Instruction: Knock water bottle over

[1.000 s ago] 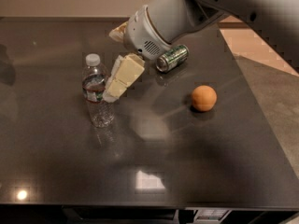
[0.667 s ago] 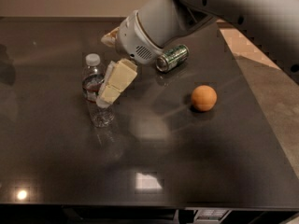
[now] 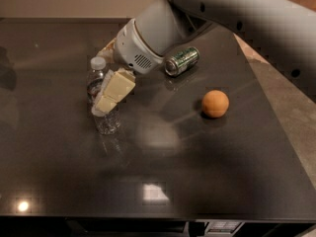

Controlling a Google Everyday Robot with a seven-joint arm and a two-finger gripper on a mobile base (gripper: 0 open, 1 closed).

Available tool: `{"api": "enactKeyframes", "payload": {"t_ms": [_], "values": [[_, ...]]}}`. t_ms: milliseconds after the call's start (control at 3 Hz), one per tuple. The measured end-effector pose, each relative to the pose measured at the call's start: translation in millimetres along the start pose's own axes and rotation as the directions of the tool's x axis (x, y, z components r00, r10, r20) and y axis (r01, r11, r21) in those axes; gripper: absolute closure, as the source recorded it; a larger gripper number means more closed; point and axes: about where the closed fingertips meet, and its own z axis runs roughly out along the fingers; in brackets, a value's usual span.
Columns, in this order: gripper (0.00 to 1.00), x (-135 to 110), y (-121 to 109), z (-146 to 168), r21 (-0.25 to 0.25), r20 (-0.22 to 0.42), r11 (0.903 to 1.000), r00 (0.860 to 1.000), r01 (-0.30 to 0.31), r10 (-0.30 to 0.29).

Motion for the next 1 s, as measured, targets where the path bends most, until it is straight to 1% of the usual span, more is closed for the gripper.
{"api": "enactKeyframes", "payload": {"t_ms": [333,667,1000], "values": [[0.4,2.2,0.0,3.6,-0.007,-0.003,0.9999,1.0,-0.009,0.009],[0.64,5.3,-1.6,1.2,-0.015,-0.035,0.9997,0.999,-0.02,0.02],[0.87,5.5,-9.0,-18.5,0.0,-0.084,0.9999,0.996,-0.014,0.014]]}}
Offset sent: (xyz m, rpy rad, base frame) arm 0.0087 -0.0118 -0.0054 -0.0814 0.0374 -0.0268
